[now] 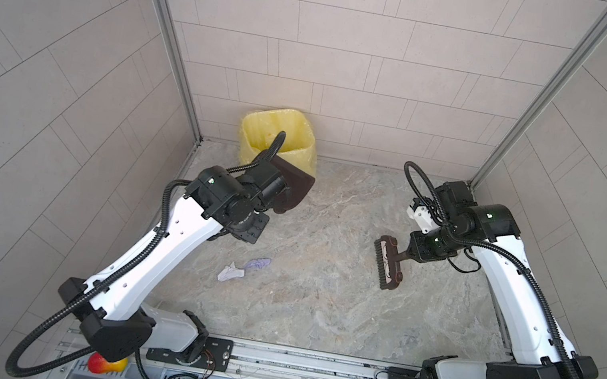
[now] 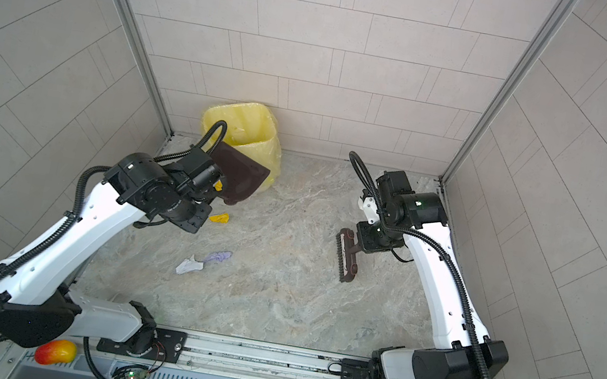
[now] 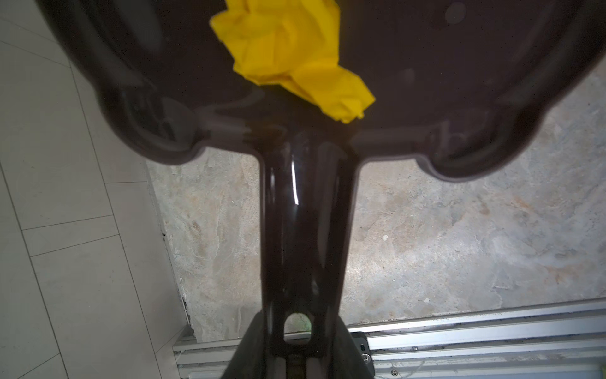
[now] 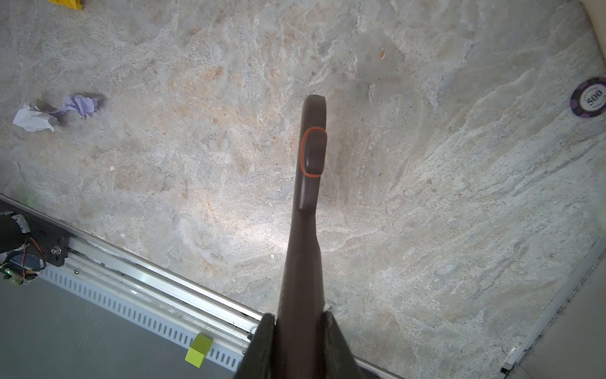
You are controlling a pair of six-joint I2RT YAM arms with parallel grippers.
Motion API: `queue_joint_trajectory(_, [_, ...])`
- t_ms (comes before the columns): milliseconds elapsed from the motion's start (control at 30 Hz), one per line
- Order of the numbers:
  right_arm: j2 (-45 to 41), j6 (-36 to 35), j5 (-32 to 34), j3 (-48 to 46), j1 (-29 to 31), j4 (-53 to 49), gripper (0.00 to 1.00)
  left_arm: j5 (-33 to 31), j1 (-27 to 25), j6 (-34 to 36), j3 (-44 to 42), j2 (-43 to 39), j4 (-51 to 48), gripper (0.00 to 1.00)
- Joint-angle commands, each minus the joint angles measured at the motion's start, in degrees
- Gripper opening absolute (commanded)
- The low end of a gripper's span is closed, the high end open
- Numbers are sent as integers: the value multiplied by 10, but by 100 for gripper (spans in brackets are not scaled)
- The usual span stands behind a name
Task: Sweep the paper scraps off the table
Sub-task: 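Carry the dustpan to the yellow bin and tip it with the left gripper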
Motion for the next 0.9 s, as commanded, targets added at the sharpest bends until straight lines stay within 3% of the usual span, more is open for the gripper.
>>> queue_joint_trajectory(0, [-20,-10,-12,4,-5,6,0,-21,31,25,37,11,-22,0])
queue_joint_trajectory(400, [-43,-13,-51,-38,-11,27,0,-21,155,95,112,65,-1,0])
queue_joint_trajectory(867, [-79,1,-100,-110,-10,41,0,-64,197,142,218,166,10,0])
